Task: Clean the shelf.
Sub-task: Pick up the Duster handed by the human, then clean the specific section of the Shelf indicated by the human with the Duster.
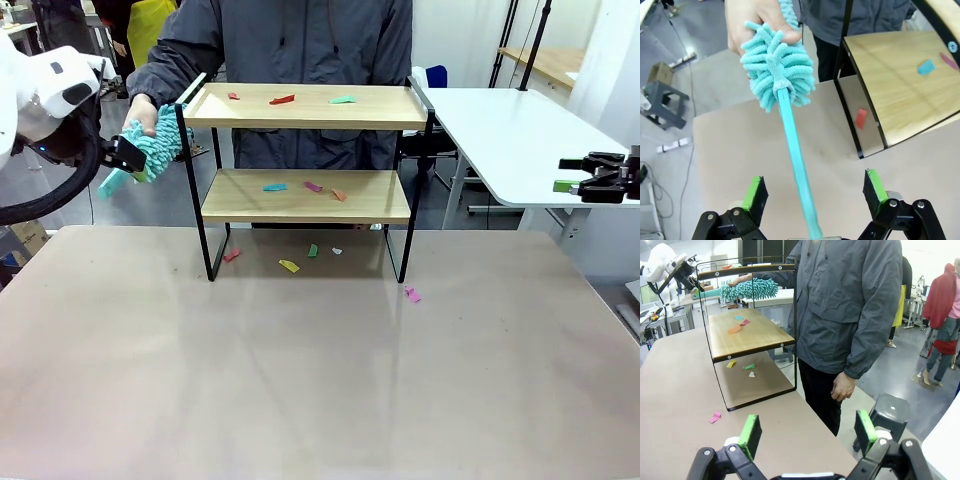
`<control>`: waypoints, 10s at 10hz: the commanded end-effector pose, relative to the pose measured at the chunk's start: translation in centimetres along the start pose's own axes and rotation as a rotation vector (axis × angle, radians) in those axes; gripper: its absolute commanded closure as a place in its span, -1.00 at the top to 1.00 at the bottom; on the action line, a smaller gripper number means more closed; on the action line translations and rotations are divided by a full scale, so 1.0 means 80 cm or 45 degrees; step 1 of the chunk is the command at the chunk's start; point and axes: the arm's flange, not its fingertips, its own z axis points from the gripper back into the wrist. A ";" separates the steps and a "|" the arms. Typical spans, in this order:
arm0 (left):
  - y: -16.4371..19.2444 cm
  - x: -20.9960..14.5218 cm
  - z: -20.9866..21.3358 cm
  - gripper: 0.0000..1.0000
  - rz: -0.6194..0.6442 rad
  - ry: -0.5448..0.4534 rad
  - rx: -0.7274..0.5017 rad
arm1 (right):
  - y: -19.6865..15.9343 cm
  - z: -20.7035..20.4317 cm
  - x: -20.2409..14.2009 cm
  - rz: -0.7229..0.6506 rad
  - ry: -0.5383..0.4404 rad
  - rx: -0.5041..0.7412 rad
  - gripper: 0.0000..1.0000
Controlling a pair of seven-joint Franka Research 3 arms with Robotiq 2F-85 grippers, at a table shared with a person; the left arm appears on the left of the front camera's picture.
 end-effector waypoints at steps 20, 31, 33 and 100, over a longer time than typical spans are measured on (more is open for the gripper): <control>0.009 0.009 -0.016 -1.00 0.071 0.113 0.127 | 0.002 -0.002 0.003 0.004 0.001 0.002 1.00; 0.094 -0.041 0.118 -0.74 -0.296 0.268 0.124 | 0.002 -0.002 0.003 0.004 0.001 0.002 1.00; 0.098 -0.063 0.158 -0.74 -0.591 0.407 0.026 | 0.002 -0.002 0.003 0.004 0.001 0.002 1.00; -0.509 0.106 0.342 -0.74 0.198 0.034 -0.165 | 0.002 -0.002 0.003 0.004 0.001 0.002 1.00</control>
